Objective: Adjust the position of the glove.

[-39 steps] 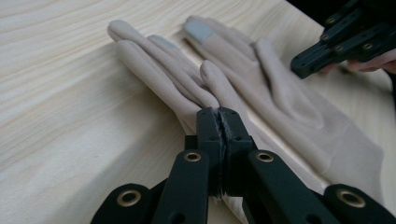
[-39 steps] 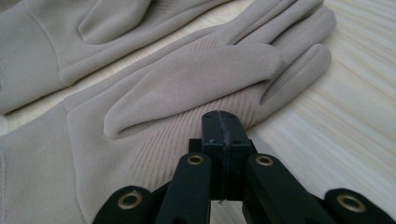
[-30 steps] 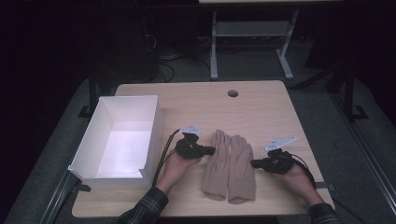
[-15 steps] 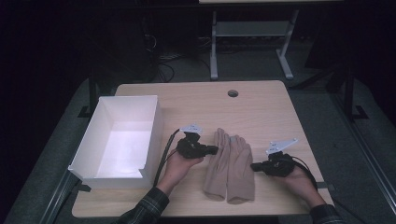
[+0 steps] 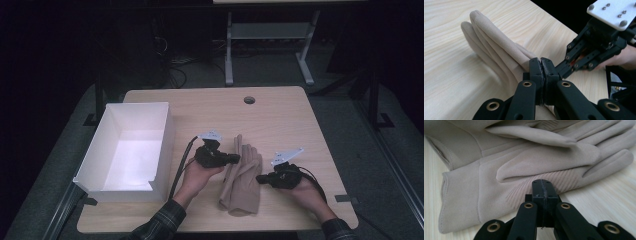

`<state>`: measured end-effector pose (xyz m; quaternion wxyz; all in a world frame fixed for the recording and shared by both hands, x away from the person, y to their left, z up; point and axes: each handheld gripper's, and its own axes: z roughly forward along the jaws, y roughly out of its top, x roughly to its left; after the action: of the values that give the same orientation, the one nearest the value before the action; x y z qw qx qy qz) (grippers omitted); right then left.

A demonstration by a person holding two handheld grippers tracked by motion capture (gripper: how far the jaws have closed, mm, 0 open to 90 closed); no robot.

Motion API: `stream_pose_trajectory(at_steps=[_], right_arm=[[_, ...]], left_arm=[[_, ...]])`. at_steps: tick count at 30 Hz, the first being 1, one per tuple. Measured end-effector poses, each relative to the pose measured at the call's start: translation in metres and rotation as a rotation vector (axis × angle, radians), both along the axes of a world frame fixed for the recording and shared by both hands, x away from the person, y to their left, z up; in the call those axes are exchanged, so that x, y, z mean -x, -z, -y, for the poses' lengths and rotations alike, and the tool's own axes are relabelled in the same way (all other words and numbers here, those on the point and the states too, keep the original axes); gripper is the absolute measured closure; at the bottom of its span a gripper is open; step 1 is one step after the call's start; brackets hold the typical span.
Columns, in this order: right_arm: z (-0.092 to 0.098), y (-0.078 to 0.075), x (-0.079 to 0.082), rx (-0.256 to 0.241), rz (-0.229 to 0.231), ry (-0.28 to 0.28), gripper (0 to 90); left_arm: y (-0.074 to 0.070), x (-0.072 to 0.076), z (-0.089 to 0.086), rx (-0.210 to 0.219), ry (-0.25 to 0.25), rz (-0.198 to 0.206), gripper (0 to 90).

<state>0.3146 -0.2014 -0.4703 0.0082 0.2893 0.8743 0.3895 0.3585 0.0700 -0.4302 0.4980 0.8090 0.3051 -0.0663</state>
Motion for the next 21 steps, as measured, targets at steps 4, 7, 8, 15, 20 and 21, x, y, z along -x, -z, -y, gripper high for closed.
stream_pose_trajectory(at_steps=[4, 7, 8, 15, 20, 21], right_arm=[[-0.012, 0.0, -0.002, -0.001, 0.011, -0.006, 90.0], [-0.023, 0.001, -0.003, -0.004, 0.018, -0.012, 90.0], [-0.025, 0.001, -0.003, -0.005, 0.019, -0.014, 90.0], [-0.038, 0.001, -0.006, -0.007, 0.028, -0.026, 90.0], [-0.037, 0.002, -0.005, -0.01, 0.027, -0.024, 90.0], [-0.037, 0.002, -0.005, -0.008, 0.032, -0.028, 90.0]], left_arm=[[0.002, 0.0, 0.007, -0.01, 0.017, -0.001, 88.1], [0.004, 0.001, 0.012, -0.014, 0.027, -0.007, 88.2], [0.005, 0.001, 0.013, -0.02, 0.03, -0.008, 88.1], [0.015, 0.0, 0.017, -0.039, 0.033, -0.018, 88.1], [0.018, 0.0, 0.023, -0.048, 0.042, -0.013, 87.6], [0.018, 0.001, 0.024, -0.045, 0.041, -0.014, 87.4]])
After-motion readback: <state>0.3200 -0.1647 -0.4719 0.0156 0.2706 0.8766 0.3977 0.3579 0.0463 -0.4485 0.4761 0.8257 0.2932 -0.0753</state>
